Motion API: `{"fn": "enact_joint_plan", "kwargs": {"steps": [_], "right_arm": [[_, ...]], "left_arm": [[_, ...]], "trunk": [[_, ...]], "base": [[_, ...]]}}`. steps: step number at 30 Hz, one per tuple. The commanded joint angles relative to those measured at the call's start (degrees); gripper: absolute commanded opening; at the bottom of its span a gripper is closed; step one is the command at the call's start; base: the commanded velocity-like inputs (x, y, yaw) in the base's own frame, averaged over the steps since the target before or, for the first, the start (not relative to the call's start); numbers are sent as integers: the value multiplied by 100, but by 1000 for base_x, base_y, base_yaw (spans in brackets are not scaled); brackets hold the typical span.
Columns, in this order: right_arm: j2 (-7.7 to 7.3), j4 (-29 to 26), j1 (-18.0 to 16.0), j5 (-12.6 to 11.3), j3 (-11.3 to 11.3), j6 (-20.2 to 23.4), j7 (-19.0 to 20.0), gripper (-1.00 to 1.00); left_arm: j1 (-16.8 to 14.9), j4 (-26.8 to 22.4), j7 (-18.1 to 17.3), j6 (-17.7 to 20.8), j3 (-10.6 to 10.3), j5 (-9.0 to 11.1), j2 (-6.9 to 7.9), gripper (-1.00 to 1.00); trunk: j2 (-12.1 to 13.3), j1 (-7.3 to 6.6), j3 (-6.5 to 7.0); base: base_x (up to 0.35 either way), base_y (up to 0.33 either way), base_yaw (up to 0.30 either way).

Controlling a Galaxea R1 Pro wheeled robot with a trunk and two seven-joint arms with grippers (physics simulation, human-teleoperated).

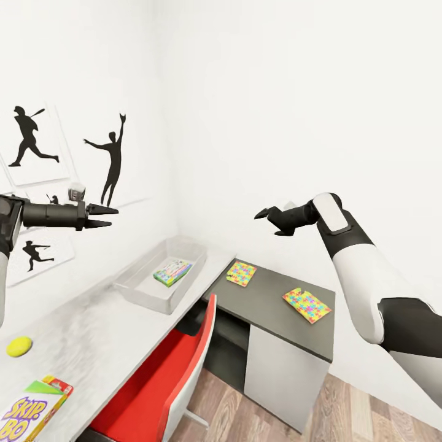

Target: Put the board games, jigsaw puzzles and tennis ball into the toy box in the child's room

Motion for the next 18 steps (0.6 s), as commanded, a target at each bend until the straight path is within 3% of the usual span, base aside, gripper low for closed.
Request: {"fn": "enact_joint_plan", "kwargs": {"steps": [1, 8, 18], "right_arm": [[-4, -3, -6, -60, 18, 4, -52, 100], [-4, -3, -6, -59, 18, 0, -54, 100], [0, -3, -6, -55, 18, -2, -58, 100]], "left_arm": [[-6, -4, -49, 59, 17, -61, -3, 100], [-6, -3, -49, 59, 14, -61, -1, 100], [-6, -3, -49, 58, 20, -61, 3, 100]], "trunk": [[-13, 1, -10], [-13, 1, 22], [-13, 1, 69]], "base": [[-240, 44, -276], [-163, 18, -276], [-31, 2, -274]]}}
